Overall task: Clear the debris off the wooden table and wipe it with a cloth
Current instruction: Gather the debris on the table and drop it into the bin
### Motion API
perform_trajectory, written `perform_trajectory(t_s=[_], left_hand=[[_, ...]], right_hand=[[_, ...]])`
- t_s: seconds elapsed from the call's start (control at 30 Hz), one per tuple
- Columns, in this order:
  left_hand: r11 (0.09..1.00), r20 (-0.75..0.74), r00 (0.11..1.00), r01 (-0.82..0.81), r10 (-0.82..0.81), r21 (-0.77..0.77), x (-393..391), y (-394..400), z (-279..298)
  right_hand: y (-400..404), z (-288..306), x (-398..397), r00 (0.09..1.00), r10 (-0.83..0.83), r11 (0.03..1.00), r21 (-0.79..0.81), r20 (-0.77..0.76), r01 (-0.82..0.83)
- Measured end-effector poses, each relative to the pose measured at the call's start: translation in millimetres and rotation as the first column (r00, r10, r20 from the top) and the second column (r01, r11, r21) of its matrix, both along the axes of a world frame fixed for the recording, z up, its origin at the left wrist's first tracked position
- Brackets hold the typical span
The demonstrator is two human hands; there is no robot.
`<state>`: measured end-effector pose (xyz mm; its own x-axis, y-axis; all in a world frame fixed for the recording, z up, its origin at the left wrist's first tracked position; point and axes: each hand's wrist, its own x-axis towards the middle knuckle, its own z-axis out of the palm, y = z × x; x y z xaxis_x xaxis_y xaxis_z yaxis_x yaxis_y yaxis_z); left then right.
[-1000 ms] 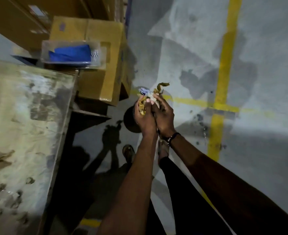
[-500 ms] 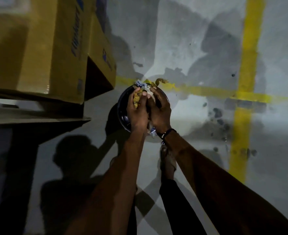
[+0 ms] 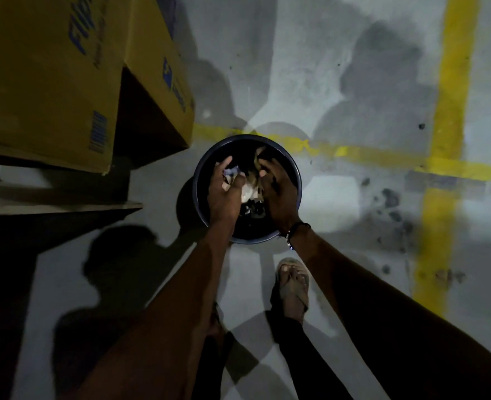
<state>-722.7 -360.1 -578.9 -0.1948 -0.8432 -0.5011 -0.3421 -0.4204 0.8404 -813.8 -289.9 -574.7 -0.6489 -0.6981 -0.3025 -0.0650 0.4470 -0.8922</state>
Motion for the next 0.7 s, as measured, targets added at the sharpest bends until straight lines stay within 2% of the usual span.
perform_trajectory(t_s=[0.13,0.27,0.4,0.57,0.7], left_hand=[[0.999,-0.043,0.998,-0.033,0.034,0.04,5,1,22],[0.995,-0.055,0.996,-0.063,0.067,0.082,10,8,83],[0.99,-0.084,0.989,-0.115,0.122,0.085,20,20,163],[0.98,-0.125,0.972,-0.193,0.197,0.045,40,27,280],[0.967,-0.167,0.953,-0.253,0.251,0.01,62,29,378]], right_hand=[[5,24,-4,1.0,0.011,1.0,-0.004,0.017,-0.011],[4,72,-2,1.0,0.003,1.0,-0.014,0.027,-0.002],[-1,150,2,0.995,-0.012,0.998,-0.059,0.096,0.017],[1,269,23,0.986,0.063,0.993,-0.11,0.155,-0.046],[6,365,51,0.982,0.143,0.979,-0.162,0.123,-0.122]])
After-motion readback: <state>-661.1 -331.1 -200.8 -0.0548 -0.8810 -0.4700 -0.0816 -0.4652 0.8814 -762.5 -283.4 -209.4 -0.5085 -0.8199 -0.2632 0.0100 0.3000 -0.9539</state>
